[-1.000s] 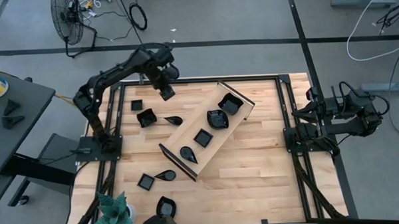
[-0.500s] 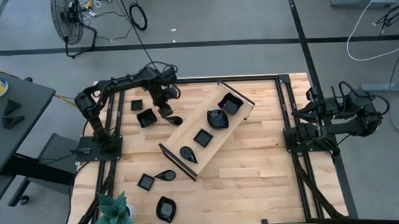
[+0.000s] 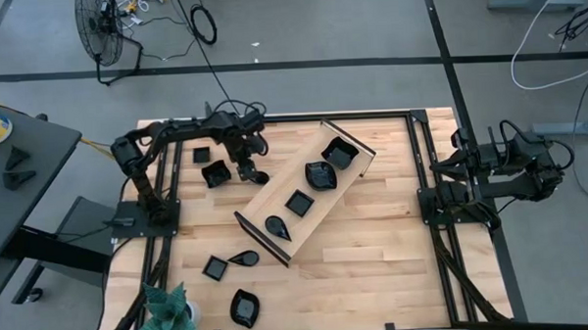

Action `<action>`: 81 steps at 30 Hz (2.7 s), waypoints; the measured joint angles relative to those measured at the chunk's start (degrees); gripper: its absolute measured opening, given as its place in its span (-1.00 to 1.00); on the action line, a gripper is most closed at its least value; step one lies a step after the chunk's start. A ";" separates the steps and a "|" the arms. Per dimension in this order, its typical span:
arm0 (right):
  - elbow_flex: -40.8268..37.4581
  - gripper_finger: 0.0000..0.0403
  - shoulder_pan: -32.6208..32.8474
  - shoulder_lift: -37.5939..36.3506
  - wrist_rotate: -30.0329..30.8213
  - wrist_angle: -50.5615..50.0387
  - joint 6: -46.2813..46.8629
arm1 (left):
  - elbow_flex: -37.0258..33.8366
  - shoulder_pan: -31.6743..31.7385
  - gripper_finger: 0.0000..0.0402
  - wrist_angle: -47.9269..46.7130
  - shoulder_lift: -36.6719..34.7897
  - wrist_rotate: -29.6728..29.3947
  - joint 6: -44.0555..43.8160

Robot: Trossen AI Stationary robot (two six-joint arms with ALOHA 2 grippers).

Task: Pick & Place Mini shaped plates
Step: Stack the black teardrop shaped plate on top of the black teardrop shaped plate on the shelf

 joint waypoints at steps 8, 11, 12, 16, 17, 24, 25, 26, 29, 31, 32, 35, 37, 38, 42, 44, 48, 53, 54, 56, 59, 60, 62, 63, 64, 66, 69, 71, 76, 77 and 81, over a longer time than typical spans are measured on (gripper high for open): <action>0.00 -0.95 -0.02 0.00 0.00 0.00 -0.01 | -0.63 -0.32 -0.17 1.91 0.00 -1.71 0.04; 0.00 -0.95 -0.02 0.00 0.00 0.02 -0.01 | -0.63 -0.34 -0.17 2.81 0.00 -1.66 0.09; 0.00 -0.95 0.00 0.00 0.00 0.02 0.00 | -0.63 -0.32 -0.17 2.87 0.00 -1.66 0.09; 0.00 -0.95 -0.02 0.00 0.00 0.00 0.00 | -0.62 -0.57 -0.17 3.01 0.14 -1.66 0.20; 0.00 -0.95 -0.01 0.00 0.00 0.02 0.00 | -0.61 -0.65 -0.17 3.04 0.35 -1.66 0.43; 0.00 -0.95 0.00 0.00 0.00 0.00 0.00 | -0.61 -0.98 -0.17 2.98 2.84 -1.73 0.64; 0.00 -0.95 0.00 -0.02 0.00 0.00 0.00 | -0.61 -0.98 -0.17 3.06 3.21 -1.75 0.63; 0.00 -0.95 -0.01 -0.02 0.00 0.02 -0.01 | -0.61 -0.98 -0.17 3.00 3.59 -1.77 0.63; 0.00 -0.95 -0.02 -0.02 0.00 0.02 0.00 | -0.61 -0.96 -0.17 2.96 4.50 -1.84 0.63; 0.00 -0.95 0.00 -0.02 0.00 0.00 0.00 | -0.61 -1.00 -0.17 2.81 4.95 -1.82 0.62; 0.00 -0.95 -0.01 -0.02 0.00 0.02 0.00 | -0.61 -1.00 -0.17 2.58 4.99 -1.80 0.82; 0.02 -0.95 -0.02 -0.02 0.00 0.02 0.00 | -0.61 -1.04 -0.18 2.70 4.98 -1.45 1.72; 0.01 -0.95 -0.01 -0.02 0.00 0.01 -0.01 | -0.61 -1.04 -0.21 2.51 4.98 -1.24 1.76; 0.02 -0.95 -0.01 -0.02 0.00 0.01 0.00 | -0.61 -1.04 -0.23 2.35 4.98 -0.82 1.93; 0.02 -0.95 -0.01 -0.02 0.00 0.02 0.00 | -0.61 -1.05 -0.36 2.23 4.98 -0.57 1.94; 0.02 -0.95 -0.02 -0.02 0.00 0.00 -0.02 | -0.61 -1.04 -0.43 2.23 4.98 -0.57 1.90; 0.02 -0.95 -0.01 -0.02 0.00 0.02 -0.01 | -0.61 -1.06 -0.57 2.23 4.96 -0.57 1.90; 0.01 -0.95 -0.01 -0.02 0.00 0.01 -0.01 | -0.61 -1.06 -0.73 2.25 4.94 -0.57 1.88; 0.02 -0.95 0.00 -0.02 0.00 0.01 -0.01 | -0.61 -1.06 -0.76 2.25 4.92 -0.57 1.85; 0.02 -0.95 -0.02 -0.02 0.00 0.00 0.00 | -0.61 -1.04 -0.82 2.25 4.92 -0.57 1.49; 0.02 -0.95 -0.01 -0.02 0.00 0.01 0.00 | -0.61 -1.04 -0.90 2.25 4.92 -0.57 1.46; 0.01 -0.95 -0.02 -0.02 0.00 0.02 -0.02 | -0.61 -1.05 -0.92 2.23 4.92 -0.56 1.46; 0.02 -0.95 0.00 -0.02 0.00 0.01 0.00 | -0.61 -1.06 -0.95 2.22 4.90 -0.52 1.46; 0.02 -0.95 -0.02 -0.02 0.00 0.02 0.00 | -0.61 -1.06 -0.96 2.21 4.90 -0.52 1.45; 0.01 -0.95 0.00 -0.02 0.00 0.00 0.00 | -0.61 -1.05 -0.97 2.21 4.90 -0.50 1.46; 0.02 -0.95 -0.01 -0.02 0.00 0.01 0.00 | -0.61 -1.06 -0.98 2.16 4.90 -0.50 1.46; 0.02 -0.95 -0.02 -0.02 0.00 0.02 -0.01 | -0.61 -1.05 -0.98 2.10 4.87 -0.50 1.45; 0.02 -0.95 -0.02 -0.02 0.00 0.02 0.00 | -0.61 -1.05 -0.99 2.03 4.87 -0.51 1.44; 0.02 -0.95 -0.02 -0.02 0.00 0.01 0.00 | -0.40 -1.22 -0.99 0.90 4.85 -0.54 1.42; 0.02 -0.95 -0.02 -0.02 0.00 0.00 0.00 | -0.15 -1.24 -0.99 0.09 4.85 -0.57 1.42; 0.02 -0.95 -0.01 -0.02 0.00 0.01 -0.01 | 1.08 -1.24 -0.99 -1.98 4.82 -0.94 1.42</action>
